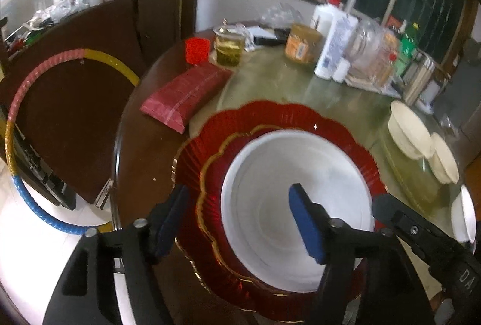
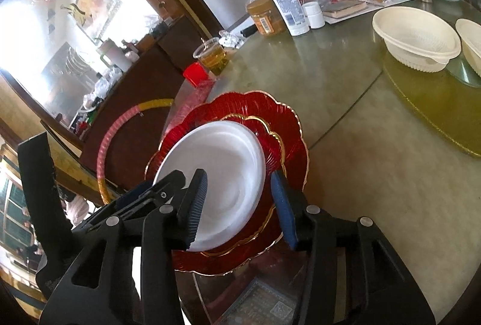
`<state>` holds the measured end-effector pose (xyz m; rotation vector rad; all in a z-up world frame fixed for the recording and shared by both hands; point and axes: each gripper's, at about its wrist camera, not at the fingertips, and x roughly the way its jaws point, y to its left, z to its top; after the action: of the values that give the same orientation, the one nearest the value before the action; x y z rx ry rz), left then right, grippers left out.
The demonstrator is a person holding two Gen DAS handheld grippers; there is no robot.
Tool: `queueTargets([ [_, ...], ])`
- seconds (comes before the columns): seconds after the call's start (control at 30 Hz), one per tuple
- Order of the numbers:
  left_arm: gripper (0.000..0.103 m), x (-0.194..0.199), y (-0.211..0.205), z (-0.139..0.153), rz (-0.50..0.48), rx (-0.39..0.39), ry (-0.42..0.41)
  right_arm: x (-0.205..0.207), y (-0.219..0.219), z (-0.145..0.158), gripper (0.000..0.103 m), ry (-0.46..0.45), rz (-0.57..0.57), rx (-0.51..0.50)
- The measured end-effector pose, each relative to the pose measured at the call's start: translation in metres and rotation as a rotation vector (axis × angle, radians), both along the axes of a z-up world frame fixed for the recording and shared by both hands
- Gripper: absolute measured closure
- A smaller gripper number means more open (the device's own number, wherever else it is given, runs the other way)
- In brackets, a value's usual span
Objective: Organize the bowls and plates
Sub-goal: 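Lower the white foam plate onto the red stack and open both tools, then grasp the rim of another white foam plate with both tools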
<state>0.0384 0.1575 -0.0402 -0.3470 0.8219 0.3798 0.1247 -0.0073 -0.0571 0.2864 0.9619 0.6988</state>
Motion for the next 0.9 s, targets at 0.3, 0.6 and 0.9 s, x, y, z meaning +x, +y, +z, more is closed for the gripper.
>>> queueTargets([
  [0.3, 0.024, -0.014, -0.008, 0.034, 0.046, -0.013, -0.177, -0.002, -0.052, 0.016, 0.051, -0.028, -0.124, 0.116],
  [0.6, 0.024, 0.020, -0.082, 0.035, -0.184, -0.039, -0.126, -0.007, -0.122, 0.022, 0.051, -0.017, -0.238, 0.191],
  [0.9, 0.024, 0.069, -0.181, 0.031, -0.417, -0.097, -0.039, -0.027, -0.258, 0.044, 0.051, -0.084, -0.518, 0.233],
])
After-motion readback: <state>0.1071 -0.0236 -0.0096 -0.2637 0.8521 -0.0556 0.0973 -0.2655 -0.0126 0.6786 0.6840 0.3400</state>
